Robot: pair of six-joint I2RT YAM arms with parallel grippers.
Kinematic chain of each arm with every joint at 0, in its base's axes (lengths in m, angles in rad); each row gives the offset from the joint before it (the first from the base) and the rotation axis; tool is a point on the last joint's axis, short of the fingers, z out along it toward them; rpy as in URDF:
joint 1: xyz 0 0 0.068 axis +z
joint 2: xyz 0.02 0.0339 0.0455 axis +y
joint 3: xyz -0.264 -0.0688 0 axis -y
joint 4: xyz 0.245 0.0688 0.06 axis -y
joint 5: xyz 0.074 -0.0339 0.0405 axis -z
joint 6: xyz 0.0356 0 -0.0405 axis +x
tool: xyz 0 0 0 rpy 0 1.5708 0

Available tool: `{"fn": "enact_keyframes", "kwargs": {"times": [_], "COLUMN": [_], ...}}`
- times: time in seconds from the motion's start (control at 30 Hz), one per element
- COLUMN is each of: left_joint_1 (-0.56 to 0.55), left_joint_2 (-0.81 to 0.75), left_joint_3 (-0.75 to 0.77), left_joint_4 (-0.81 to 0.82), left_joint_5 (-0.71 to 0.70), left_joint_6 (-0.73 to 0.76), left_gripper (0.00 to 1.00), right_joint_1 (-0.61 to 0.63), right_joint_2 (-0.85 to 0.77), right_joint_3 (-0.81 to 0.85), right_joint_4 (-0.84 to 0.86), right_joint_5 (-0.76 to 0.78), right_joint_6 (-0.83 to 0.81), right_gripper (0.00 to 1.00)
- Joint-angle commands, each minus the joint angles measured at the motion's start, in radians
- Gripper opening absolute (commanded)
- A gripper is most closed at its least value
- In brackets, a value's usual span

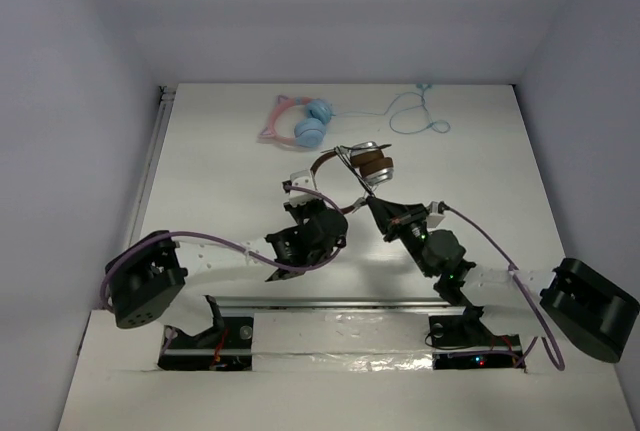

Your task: Wrap the headphones

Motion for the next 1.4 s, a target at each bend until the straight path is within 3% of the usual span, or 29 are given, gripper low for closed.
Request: {"fn": "enact_keyframes", "kwargs": {"times": [0.0,0.1,0.3,0.33,0.4,0.5,0.53,0.73,0.87,1.0,1.1,1.17,1.2,1.23,1.3,1.33,1.37], "left_joint_1": [-0.03,-0.03,-0.02,-0.02,0.0,0.031,0.043,0.101,0.129,0.138,0.138,0.147,0.157,0.169,0.183,0.192,0.192], "left_joint_2": [0.053,0.105,0.187,0.196,0.22,0.246,0.251,0.283,0.303,0.335,0.325,0.319,0.314,0.311,0.302,0.3,0.297], "left_joint_3": [0.049,0.061,0.064,0.064,0.067,0.069,0.069,0.067,0.072,0.113,0.106,0.106,0.109,0.119,0.13,0.141,0.147], "left_joint_4": [-0.03,-0.065,-0.117,-0.117,-0.129,-0.137,-0.139,-0.123,-0.103,-0.137,-0.127,-0.128,-0.137,-0.14,-0.142,-0.145,-0.149], "left_joint_5": [0.036,0.092,0.241,0.278,0.301,0.349,0.385,0.467,0.496,0.473,0.468,0.459,0.455,0.448,0.447,0.448,0.444], "left_joint_6": [0.045,0.022,-0.024,-0.026,-0.031,-0.032,-0.032,-0.025,-0.002,0.015,0.014,0.018,0.023,0.028,0.043,0.049,0.052], "left_gripper": [0.0,0.0,0.0,0.0,0.0,0.0,0.0,0.0,0.0,0.0,0.0,0.0,0.0,0.0,0.0,0.0,0.04], "right_joint_1": [0.002,0.002,0.002,0.002,0.002,0.002,0.002,0.002,0.002,0.002,0.002,0.002,0.002,0.002,0.002,0.002,0.002], "right_joint_2": [0.035,0.072,0.05,0.035,-0.029,-0.124,-0.149,-0.269,-0.255,-0.23,-0.287,-0.336,-0.389,-0.417,-0.463,-0.503,-0.52], "right_joint_3": [0.034,0.019,-0.025,-0.022,-0.007,0.027,0.049,0.171,0.24,0.33,0.356,0.373,0.384,0.396,0.445,0.462,0.474], "right_joint_4": [0.131,0.131,0.037,-0.039,-0.136,-0.32,-0.454,-0.744,-0.835,-0.883,-0.921,-0.967,-0.99,-1.045,-1.131,-1.183,-1.202], "right_joint_5": [0.009,-0.009,-0.047,-0.047,-0.054,-0.064,-0.069,-0.077,-0.126,-0.172,-0.099,-0.042,0.016,0.049,0.155,0.179,0.202], "right_joint_6": [0.106,0.129,0.114,0.108,0.073,0.002,-0.018,-0.16,-0.265,-0.358,-0.389,-0.429,-0.453,-0.478,-0.539,-0.565,-0.623], "right_gripper": [0.07,0.14,0.37,0.43,0.45,0.6,0.64,0.79,0.9,0.91,0.87,0.75,0.67,0.41,0.15,0.05,0.04]}}
